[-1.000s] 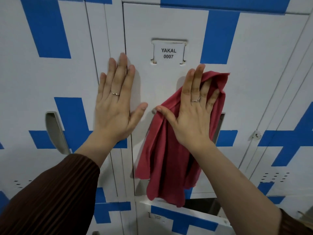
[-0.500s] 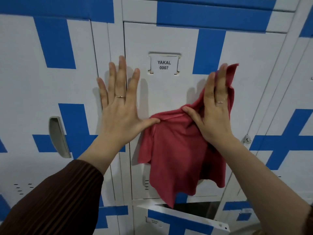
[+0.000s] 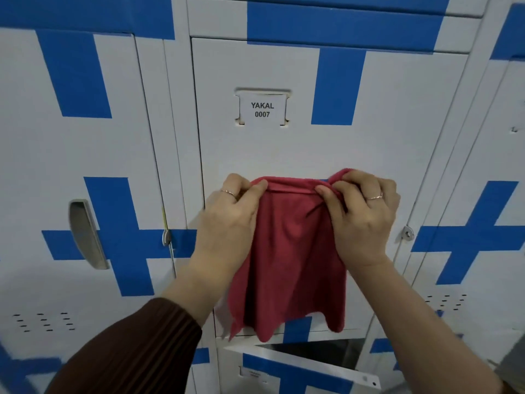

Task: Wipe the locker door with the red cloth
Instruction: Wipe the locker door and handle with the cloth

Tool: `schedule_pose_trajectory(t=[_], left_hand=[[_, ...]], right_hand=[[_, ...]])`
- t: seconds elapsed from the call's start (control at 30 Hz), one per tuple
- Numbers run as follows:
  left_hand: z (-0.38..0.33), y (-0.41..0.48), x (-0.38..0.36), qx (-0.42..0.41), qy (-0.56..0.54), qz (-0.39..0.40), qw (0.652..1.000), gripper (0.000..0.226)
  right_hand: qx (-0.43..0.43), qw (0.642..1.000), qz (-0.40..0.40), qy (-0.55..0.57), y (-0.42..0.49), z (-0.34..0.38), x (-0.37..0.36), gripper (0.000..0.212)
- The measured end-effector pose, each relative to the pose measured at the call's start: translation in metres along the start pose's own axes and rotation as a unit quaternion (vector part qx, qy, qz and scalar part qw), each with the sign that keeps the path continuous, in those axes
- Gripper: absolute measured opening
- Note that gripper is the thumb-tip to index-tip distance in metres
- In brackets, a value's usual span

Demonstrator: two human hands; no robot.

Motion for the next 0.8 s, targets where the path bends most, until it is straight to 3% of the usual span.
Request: schedule_pose_trajectory(t=[0.07,0.13,0.3,0.5,0.6,0.8], left_hand=[[-0.008,-0.011,-0.004,0.015,-0.013,0.0,1.0,0.028],[-0.02,-0.026,-0.009,-0.001,-0.009,0.006,1.0,0.033],[-0.022,-0.052,-0.026,-0.087,0.153,0.074,0.982,0.054],[-0.015,-0.064,-0.043,-0.135,0.199,0.086,0.967,0.067],[-0.019,-0.069,-0.047,-0.144,0.192,0.089,0.967,0.065],[-0.033,-0.102,-0.06,-0.252,0.152,0.121,0.948,0.065]], right_hand=[[-0.051,0.997,0.034,0.043,-0.018,0.005,-0.002,0.023],[-0.116,0.986,0.097,0.063,-0.039,0.009,-0.01,0.041],[-0.212,0.96,0.168,0.067,-0.068,0.016,-0.029,0.073],[-0.24,0.954,0.145,-0.105,-0.055,0.018,-0.034,0.08],[-0.22,0.956,0.175,-0.078,-0.073,0.005,-0.041,0.08],[-0.189,0.958,0.213,-0.011,-0.118,-0.008,-0.035,0.064]])
Point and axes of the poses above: each hand's wrist, its own y-axis towards the middle knuckle, its own x-axis out of the back of the hand, z = x × y, the point moved 7 cm from there along y, towards the middle knuckle, and after that the axes turned 13 degrees about y, right-handed, at the moved point
